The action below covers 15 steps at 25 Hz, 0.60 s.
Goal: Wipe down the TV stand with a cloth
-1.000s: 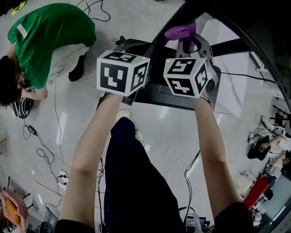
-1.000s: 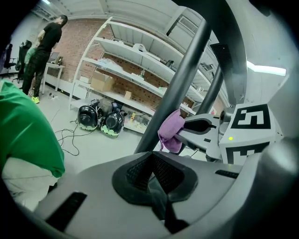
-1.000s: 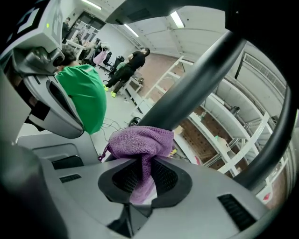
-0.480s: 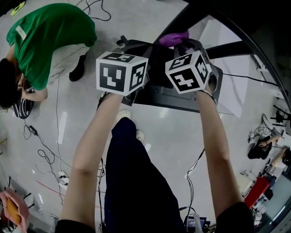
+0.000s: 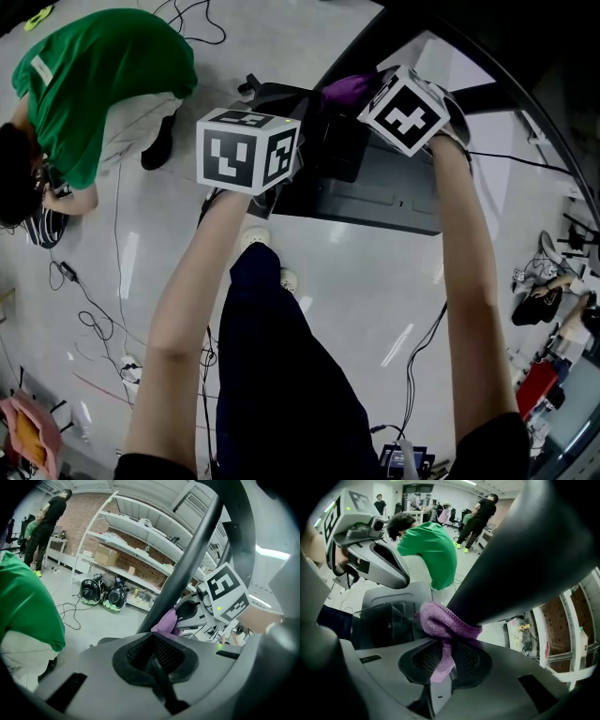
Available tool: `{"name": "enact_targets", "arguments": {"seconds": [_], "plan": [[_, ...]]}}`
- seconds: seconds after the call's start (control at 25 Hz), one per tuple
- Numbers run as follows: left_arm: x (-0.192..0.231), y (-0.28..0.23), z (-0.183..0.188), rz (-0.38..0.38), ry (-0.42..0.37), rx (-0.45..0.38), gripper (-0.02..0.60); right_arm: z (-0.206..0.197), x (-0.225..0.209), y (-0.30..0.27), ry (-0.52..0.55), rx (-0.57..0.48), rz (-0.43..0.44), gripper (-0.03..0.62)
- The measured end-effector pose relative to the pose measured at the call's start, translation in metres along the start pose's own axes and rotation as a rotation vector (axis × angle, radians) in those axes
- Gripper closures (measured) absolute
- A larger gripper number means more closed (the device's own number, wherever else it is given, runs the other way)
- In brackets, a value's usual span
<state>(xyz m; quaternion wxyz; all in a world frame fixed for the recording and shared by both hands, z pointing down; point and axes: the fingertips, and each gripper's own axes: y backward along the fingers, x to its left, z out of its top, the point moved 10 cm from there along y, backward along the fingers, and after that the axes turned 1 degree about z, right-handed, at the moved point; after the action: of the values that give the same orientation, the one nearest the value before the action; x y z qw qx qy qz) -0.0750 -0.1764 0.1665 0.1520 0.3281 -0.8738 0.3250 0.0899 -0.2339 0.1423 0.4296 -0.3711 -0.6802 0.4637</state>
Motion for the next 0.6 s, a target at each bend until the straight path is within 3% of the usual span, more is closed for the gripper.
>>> {"name": "enact_targets", "arguments": {"seconds": [0.12,0.28,0.6], "plan": [[-0.002,-0.001,-0.002,0.002,-0.004,0.004,0.575,-0.005,-0.003,0.002,-0.022,0.014,-0.022,0.525],[0.000,0.004,0.001,0.009,-0.008,0.001,0.575,-0.007,0.003,0.004,-0.081,-0.045,-0.071,0.525],[-0.030,0.008,0.015,-0.004,-0.049,-0.032,0.575,-0.038,0.005,0.040,-0.184,-0.140,-0.308,0.525]]}}
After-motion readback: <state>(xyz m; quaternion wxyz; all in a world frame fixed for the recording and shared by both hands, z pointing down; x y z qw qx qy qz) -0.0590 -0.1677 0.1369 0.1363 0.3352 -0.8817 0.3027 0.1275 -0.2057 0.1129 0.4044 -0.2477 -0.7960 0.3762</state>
